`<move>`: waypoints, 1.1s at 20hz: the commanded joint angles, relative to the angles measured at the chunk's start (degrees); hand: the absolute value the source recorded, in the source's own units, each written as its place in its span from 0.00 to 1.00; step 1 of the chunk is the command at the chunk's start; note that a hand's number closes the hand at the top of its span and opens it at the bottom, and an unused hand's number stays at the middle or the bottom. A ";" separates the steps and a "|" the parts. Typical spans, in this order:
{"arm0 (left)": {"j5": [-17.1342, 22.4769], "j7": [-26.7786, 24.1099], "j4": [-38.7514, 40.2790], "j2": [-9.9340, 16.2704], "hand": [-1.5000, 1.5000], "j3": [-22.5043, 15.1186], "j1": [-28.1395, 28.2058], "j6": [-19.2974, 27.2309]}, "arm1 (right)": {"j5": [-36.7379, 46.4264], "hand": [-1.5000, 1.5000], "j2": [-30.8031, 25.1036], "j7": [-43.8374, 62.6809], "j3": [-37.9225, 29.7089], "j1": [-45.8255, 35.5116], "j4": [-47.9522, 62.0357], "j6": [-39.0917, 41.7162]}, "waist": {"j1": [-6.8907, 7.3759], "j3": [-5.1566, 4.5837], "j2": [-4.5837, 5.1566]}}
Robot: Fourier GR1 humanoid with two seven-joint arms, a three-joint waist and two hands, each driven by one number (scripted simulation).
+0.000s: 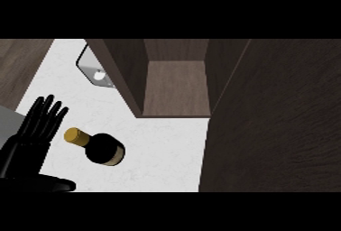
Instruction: Pick up the wine, place it into the cabinet and close the cabinet
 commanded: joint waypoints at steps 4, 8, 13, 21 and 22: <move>-5.64 -11.86 16.19 -1.29 0.00 -0.13 -1.33 -5.14 | -6.08 0.00 -0.86 2.79 -2.65 2.35 -5.83 1.26 | -0.15 0.00 0.01; -9.58 -18.33 24.32 -1.61 0.00 -0.10 -2.05 -5.85 | -5.04 0.00 -0.99 4.13 -3.65 -2.78 -3.31 0.65 | 0.02 -0.01 0.02; -13.28 -24.60 33.23 -2.35 0.00 -1.28 -4.74 -6.85 | -2.01 0.00 1.39 4.37 1.13 0.50 -6.65 -0.10 | -0.27 -0.03 -0.01; -16.39 -36.50 55.52 0.11 0.00 1.04 -13.01 -10.71 | -2.95 0.00 0.97 -0.67 -2.37 -3.29 1.20 1.49 | -0.26 -0.04 0.18; -16.02 -34.36 51.57 -0.39 0.00 0.46 -12.08 -9.71 | 1.48 0.00 3.12 -0.12 3.15 1.88 -4.45 0.23 | -0.12 0.00 0.00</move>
